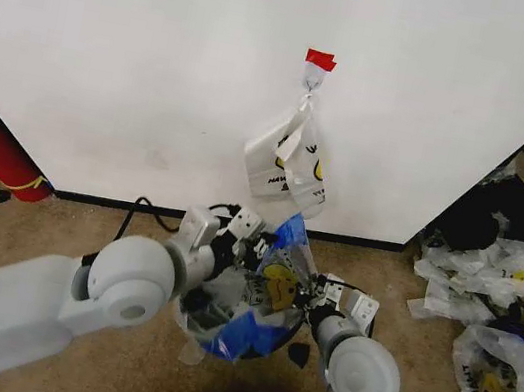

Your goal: Pick up the garbage bag from the wall and place it over the trash bin.

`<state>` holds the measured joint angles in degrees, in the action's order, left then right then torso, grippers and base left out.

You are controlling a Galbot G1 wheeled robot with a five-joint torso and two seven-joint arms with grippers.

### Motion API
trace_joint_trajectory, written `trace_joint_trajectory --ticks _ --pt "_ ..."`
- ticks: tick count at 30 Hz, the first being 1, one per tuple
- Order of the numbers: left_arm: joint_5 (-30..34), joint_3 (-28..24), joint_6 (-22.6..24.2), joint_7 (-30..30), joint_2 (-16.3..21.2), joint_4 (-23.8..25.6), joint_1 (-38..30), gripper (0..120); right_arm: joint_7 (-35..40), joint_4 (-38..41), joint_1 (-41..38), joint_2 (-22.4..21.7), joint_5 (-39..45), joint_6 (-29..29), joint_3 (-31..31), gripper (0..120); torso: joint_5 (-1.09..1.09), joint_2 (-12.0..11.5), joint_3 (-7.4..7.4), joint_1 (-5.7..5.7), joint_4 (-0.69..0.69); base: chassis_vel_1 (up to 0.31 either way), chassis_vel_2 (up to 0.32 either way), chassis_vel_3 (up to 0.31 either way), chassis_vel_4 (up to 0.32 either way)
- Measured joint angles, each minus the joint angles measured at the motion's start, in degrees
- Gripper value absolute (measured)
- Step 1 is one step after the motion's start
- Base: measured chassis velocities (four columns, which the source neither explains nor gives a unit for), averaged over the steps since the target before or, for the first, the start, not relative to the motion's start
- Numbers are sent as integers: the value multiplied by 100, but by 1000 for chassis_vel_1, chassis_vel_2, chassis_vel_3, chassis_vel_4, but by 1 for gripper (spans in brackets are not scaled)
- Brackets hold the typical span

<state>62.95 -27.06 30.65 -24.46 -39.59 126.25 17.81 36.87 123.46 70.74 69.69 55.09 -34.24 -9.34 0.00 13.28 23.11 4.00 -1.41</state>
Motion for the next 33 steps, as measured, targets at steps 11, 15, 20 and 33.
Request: trace_joint_trajectory --ticks 11,15,20,33 --pt "-537 -548 108 247 -105 -453 -679 0 -752 143 326 -173 -1002 70 169 0 1 0 0 0 0 0 0 0 0" --pt "-875 -710 246 335 -103 -674 -766 0 -1095 189 448 -254 -1482 172 195 0 -1 0 0 0 1 0 0 0 0" --pt "-1091 -771 386 405 -84 -874 -814 0 -1420 215 624 -331 -1890 407 170 0 -1 0 0 0 -1 0 0 0 0" --pt "-984 -448 469 845 365 -1111 -501 0 -2194 320 937 -479 -2028 1035 -73 0 0 0 0 0 1 0 0 0 0"
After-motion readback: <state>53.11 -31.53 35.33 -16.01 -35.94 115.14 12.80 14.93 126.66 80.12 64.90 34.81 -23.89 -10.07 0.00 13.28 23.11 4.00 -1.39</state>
